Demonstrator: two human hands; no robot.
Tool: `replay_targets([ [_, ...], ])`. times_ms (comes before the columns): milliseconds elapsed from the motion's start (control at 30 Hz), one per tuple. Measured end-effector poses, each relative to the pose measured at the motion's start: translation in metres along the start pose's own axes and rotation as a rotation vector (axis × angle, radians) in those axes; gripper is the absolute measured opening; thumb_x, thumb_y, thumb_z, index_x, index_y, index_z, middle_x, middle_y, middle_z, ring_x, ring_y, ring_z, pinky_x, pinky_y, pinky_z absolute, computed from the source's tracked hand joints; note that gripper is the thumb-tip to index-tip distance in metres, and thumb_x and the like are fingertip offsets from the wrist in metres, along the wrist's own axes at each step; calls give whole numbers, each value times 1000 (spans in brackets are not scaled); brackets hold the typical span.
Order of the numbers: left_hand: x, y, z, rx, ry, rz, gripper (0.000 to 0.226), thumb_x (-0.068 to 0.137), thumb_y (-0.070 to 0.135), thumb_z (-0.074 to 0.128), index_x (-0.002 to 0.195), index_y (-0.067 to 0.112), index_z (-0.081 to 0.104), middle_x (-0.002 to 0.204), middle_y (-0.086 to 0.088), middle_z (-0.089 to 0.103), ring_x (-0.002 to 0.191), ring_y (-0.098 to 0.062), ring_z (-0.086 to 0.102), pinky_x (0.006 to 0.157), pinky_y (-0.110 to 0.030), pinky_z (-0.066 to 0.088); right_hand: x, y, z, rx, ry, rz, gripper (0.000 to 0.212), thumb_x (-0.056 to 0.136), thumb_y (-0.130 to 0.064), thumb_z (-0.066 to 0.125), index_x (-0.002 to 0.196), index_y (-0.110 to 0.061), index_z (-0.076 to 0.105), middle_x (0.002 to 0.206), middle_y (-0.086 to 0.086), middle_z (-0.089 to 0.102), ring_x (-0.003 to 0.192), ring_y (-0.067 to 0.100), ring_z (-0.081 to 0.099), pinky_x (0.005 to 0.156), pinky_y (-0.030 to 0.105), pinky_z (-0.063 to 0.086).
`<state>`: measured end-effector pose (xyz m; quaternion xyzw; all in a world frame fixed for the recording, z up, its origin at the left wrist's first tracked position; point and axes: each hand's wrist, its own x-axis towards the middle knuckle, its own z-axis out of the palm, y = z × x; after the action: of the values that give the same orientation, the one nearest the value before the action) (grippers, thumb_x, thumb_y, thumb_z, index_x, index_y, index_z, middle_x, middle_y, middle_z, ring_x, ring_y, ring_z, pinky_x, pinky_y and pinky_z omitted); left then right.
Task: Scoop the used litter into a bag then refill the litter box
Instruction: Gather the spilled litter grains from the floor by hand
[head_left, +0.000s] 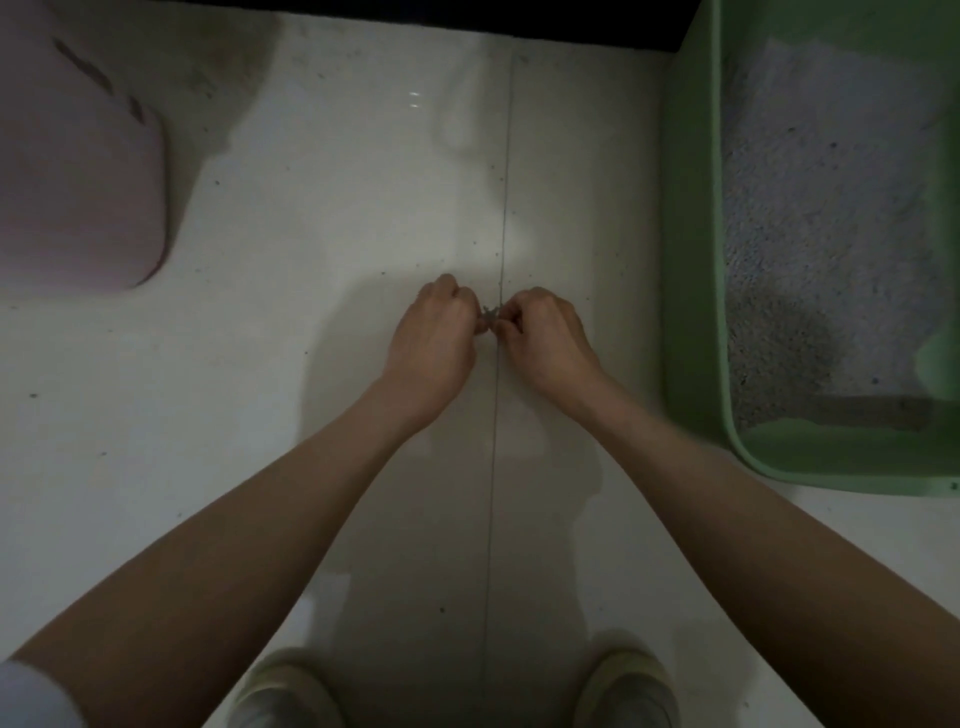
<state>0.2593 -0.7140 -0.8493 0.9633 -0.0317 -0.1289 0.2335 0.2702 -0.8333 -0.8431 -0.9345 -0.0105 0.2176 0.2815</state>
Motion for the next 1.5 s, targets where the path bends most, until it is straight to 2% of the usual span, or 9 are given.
replay_targets([
  [133, 5, -3, -9, -147, -43, -95, 13, 91, 12, 56, 94, 2, 65, 98, -11, 58, 95, -24, 54, 79, -25, 38, -4, 1, -12, 426, 32, 145, 13, 88, -9, 58, 78, -9, 66, 70, -1, 61, 61, 3, 56, 62, 17, 40],
  [267, -8, -12, -46, -1130, -223, -448, 19, 90, 9, 56, 71, 11, 57, 64, -1, 53, 58, -9, 50, 56, -18, 40, -21, 4, -33, 1434, -111, 334, 20, 90, 5, 49, 73, -2, 58, 60, 3, 62, 51, 5, 57, 54, 13, 48],
  [400, -22, -28, -65, -1617, -322, -569, 11, 79, 8, 52, 69, 12, 53, 63, -1, 60, 57, -10, 57, 57, -15, 48, -28, 4, -43, 1649, -241, 281, 26, 89, 8, 34, 76, -2, 54, 62, 3, 63, 55, 9, 58, 56, 17, 51],
  [467, -21, -31, -65, -1589, -308, -555, 27, 84, 2, 46, 62, 13, 57, 63, -1, 61, 58, -10, 58, 59, -16, 48, -24, 0, -41, 1484, -211, 252, 28, 89, 6, 34, 73, -3, 55, 60, 2, 59, 53, 9, 54, 53, 18, 46],
  [567, -16, -29, -57, -1412, -282, -542, 29, 83, -7, 42, 64, 8, 59, 61, -3, 59, 57, -13, 56, 52, -16, 45, -13, -1, -31, 748, -31, 163, 19, 87, -5, 56, 71, -13, 60, 62, -5, 56, 52, -1, 50, 55, 13, 39],
  [767, -6, -17, -27, -464, -87, -353, 5, 84, 18, 63, 83, 13, 64, 76, 1, 57, 72, -11, 51, 66, -15, 36, 1, 1, -5, 92, 15, -65, 20, 81, -15, 66, 99, -8, 64, 88, -2, 51, 80, 8, 45, 68, 13, 29],
  [1100, -5, -14, -1, -232, 146, -42, 14, 83, 12, 65, 92, 2, 69, 84, -7, 54, 75, -19, 53, 68, -15, 31, 9, 1, 5, 12, 35, -137, 15, 87, -15, 59, 94, -5, 68, 94, 9, 61, 92, 21, 56, 72, 19, 32],
  [1333, -5, -10, 2, -56, 57, 9, 17, 92, 11, 52, 99, -1, 63, 101, -21, 55, 96, -36, 54, 79, -35, 36, 9, -6, 1, -88, -44, -138, 20, 93, -15, 51, 103, -3, 63, 110, 15, 60, 105, 28, 54, 84, 28, 37],
  [1500, -2, -8, -15, -281, -6, -163, 17, 92, 12, 53, 93, 1, 65, 90, -12, 61, 83, -22, 57, 70, -19, 34, -2, -6, -14, 468, 89, 118, 11, 88, -9, 58, 82, -6, 67, 68, -4, 60, 60, 2, 54, 63, 18, 40],
])
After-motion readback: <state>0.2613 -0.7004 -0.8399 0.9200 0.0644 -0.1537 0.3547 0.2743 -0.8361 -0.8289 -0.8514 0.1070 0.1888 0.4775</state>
